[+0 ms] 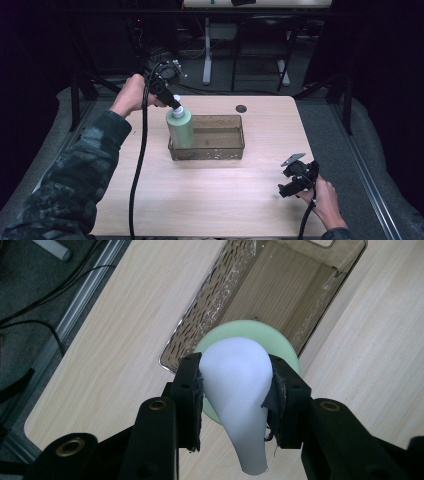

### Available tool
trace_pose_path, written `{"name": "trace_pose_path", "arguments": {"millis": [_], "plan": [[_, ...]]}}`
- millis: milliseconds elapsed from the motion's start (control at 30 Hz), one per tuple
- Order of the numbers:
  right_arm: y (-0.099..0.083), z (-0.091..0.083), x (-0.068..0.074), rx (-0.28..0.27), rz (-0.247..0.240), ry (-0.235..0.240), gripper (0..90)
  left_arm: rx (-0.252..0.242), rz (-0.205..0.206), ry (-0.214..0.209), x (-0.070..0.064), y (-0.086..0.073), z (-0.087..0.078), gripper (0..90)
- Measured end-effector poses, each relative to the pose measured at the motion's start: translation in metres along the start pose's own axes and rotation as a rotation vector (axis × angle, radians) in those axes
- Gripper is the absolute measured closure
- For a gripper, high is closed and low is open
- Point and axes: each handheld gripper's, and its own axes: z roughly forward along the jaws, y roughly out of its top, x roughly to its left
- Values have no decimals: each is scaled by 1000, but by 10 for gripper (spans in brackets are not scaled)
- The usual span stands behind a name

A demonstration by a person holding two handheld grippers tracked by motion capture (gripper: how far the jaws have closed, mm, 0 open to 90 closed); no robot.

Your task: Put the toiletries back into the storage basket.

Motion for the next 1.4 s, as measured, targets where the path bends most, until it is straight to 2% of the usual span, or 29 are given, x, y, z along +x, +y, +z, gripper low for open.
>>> {"name": "trace_pose_path", "arguments": {"millis": [900, 1167, 1400], "plan": [[0, -1, 0, -6, 9, -1, 0, 30, 24, -13, 0, -1, 6, 628], [0, -1, 0, -4, 8, -2, 0, 29, 14, -18, 1, -2, 7, 628], [0, -2, 0, -4, 8, -3, 0, 13, -34, -30, 3, -4, 8, 622]]}}
